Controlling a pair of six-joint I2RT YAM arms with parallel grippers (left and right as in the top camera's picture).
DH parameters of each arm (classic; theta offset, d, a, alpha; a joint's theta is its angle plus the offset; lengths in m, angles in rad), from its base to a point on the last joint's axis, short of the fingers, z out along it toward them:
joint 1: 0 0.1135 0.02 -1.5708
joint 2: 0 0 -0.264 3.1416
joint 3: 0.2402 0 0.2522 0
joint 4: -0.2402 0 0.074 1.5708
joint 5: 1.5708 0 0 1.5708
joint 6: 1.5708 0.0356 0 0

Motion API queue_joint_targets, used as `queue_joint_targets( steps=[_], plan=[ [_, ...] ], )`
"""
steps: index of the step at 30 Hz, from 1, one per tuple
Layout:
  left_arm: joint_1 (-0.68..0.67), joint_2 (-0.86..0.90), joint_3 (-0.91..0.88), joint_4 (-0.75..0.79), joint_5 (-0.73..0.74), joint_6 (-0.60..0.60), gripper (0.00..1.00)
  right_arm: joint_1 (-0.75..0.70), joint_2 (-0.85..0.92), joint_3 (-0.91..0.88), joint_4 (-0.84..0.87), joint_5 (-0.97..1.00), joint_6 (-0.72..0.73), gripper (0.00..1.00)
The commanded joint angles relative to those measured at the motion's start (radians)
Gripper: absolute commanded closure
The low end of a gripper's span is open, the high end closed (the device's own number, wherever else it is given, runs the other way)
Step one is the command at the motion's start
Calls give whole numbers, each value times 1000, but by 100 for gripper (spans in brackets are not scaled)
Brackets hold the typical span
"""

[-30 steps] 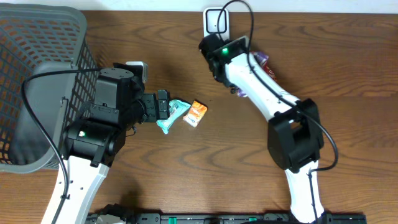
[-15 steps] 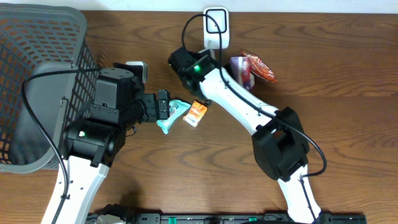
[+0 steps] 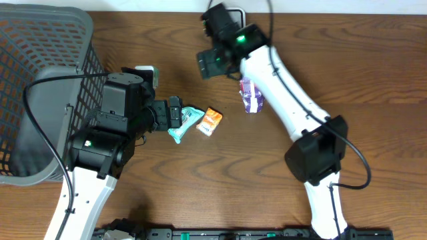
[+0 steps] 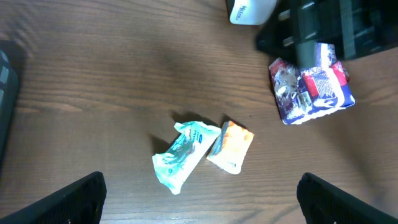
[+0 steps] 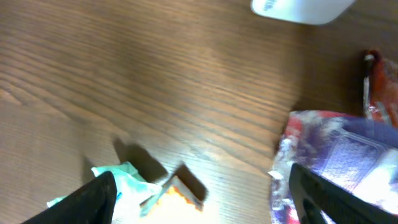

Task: Scan the item barcode

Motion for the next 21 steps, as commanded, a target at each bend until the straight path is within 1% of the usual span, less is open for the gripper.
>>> queue_joint_targets(
  steps=[1,5,6,7,8,10,11,13,15,17,21],
  plan=[
    [4,-1,8,0,6,6,2,-82,-6,25,-66,-13,41,17],
    [4,-1,8,0,6,6,2,-160,-5,23,-156,109,41,20],
    [4,-1,8,0,6,6,2,-176,-5,23,-177,158,41,23],
    [4,-1,8,0,6,6,2,-189,-5,23,-193,192,35,31],
    [4,-1,8,0,6,6,2,-206,-5,23,-210,207,17,35],
    [4,-1,8,0,6,6,2,-227,-4,20,-223,183,-12,40],
    [4,-1,8,0,6,6,2,-242,-4,15,-227,142,-37,41],
    [4,-1,8,0,6,6,2,-258,-4,1,-227,84,-57,50],
    [4,-1,8,0,6,6,2,-264,-4,-23,-219,50,-56,66],
    [4,-1,8,0,6,6,2,-262,-4,-65,-191,10,-56,77],
    [4,-1,8,0,6,6,2,-236,-4,-157,-116,-97,-56,88]
  ],
)
